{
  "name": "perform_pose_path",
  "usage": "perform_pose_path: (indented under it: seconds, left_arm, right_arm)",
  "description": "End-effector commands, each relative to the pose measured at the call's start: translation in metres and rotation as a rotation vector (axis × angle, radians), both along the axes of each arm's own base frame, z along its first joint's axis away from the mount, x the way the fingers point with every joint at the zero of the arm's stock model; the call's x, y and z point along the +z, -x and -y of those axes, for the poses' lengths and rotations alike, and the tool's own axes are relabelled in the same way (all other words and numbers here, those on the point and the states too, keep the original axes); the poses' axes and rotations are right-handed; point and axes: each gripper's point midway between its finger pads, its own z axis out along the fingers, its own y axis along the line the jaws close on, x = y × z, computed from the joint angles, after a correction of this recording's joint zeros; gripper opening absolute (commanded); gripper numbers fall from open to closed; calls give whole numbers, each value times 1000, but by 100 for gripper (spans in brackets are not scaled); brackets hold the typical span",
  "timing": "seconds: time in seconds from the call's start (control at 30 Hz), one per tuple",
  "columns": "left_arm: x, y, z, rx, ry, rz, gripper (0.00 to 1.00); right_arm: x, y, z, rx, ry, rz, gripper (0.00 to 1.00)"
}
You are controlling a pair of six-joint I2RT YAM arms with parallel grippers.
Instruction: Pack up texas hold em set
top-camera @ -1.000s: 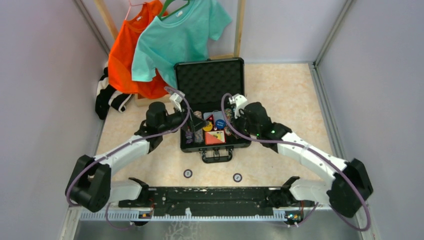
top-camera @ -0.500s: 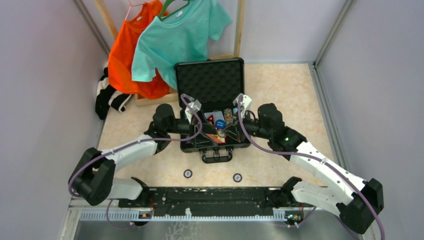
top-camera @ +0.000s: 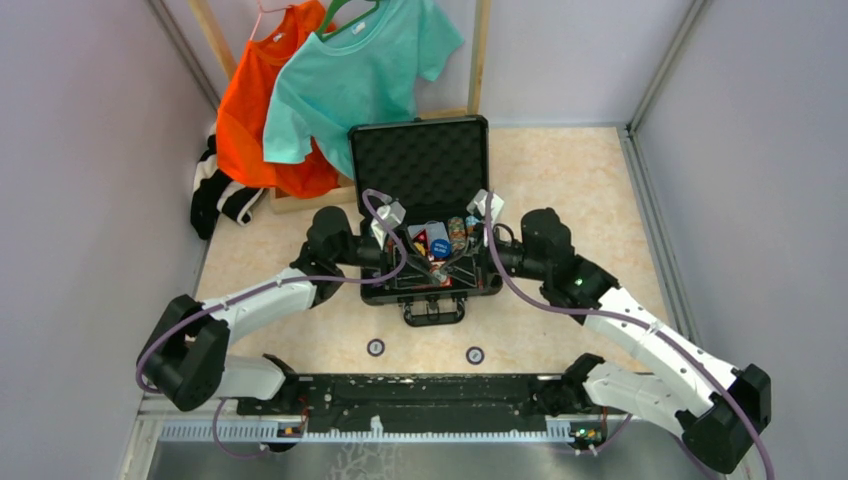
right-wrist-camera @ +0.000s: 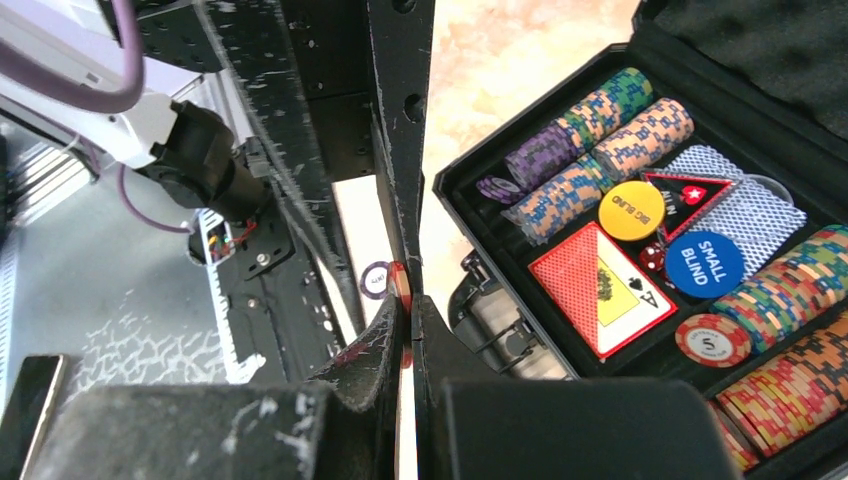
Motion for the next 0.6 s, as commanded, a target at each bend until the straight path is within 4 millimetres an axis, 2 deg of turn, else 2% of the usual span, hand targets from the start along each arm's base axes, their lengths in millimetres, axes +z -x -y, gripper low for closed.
perform_pose_path:
  seconds: [0.0, 0.1, 0.2, 0.3, 0.37, 0.4, 0.47, 0.5, 0.57]
  left_arm:
    - [22, 18, 1, -96, 59, 93, 25]
    - [26, 22, -1, -117, 75, 102, 16]
    - [29, 27, -2, -142, 85, 111, 0]
    - [28, 26, -2, -144, 86, 122, 0]
    - [24, 25, -1, -144, 81, 129, 0]
    - [22, 23, 0, -138, 74, 127, 0]
    - [13, 12, 4, -105, 41, 136, 0]
    - [2, 4, 6, -70, -8, 113, 0]
    - [-14, -22, 14, 23, -99, 140, 0]
  right_arm:
    - [21, -8, 0, -23, -51, 73, 0]
    - [21, -6, 0, -13, -50, 77, 0]
    - [21, -6, 0, -5, -48, 84, 0]
    - [20, -12, 3, -42, -39, 95, 0]
    - [17, -21, 10, -108, -24, 105, 14]
    - [18, -25, 15, -149, -19, 114, 17]
    - [15, -36, 27, -250, -3, 124, 20]
    - [14, -42, 35, -307, 4, 126, 20]
    - [12, -52, 51, -418, 4, 127, 20]
